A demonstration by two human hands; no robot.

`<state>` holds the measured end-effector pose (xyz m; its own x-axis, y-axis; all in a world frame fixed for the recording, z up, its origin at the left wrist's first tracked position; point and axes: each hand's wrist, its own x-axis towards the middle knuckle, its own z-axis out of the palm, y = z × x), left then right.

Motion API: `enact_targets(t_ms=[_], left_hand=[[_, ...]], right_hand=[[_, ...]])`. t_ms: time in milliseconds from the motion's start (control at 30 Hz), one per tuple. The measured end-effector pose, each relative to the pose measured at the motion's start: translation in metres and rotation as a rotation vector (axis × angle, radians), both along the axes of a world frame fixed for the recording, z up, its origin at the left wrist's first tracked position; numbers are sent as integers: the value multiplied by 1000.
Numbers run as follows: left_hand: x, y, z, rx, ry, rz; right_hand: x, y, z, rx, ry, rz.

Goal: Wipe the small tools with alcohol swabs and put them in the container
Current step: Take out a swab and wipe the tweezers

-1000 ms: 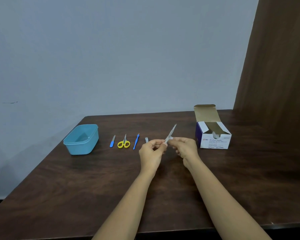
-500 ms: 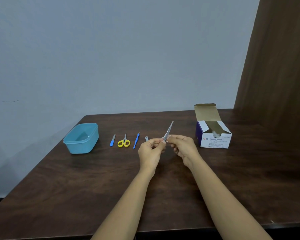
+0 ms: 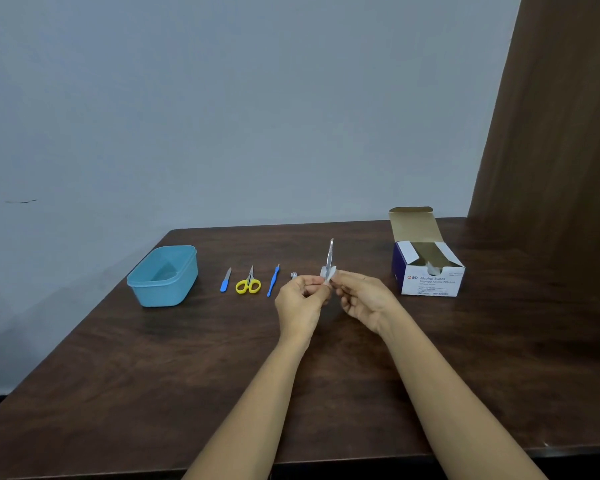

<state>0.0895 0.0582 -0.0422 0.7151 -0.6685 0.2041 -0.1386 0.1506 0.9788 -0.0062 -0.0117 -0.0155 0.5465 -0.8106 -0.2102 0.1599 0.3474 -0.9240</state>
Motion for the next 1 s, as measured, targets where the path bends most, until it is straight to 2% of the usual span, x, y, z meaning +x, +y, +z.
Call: enact_targets(t_ms=[167, 333, 400, 467, 533, 600, 667, 733, 867, 1000], left_hand=[[-1, -2, -1, 39, -189, 7], [-1, -3, -2, 38, -236, 23], [-1, -2, -2, 34, -272, 22], [1, -1, 0, 17, -286, 5], [3, 0, 4, 7, -225, -17], [6, 0, 8, -25, -42, -38], [10, 0, 13, -42, 185, -96], [15, 2, 17, -12, 301, -175], [20, 7, 24, -9, 418, -355], [21, 8, 25, -45, 410, -460]], right_hand=[[4, -3, -8, -121, 74, -60], [10, 2, -11, -384, 188, -71], [10, 3, -10, -401, 206, -78], [9, 3, -7, -321, 156, -56], [6, 1, -3, -201, 42, -12], [2, 1, 0, -104, -43, 37], [0, 2, 1, -69, -55, 102], [-1, 5, 3, -69, -31, 172], [-3, 9, 6, -76, 11, 271], [-4, 11, 8, -67, 11, 286]])
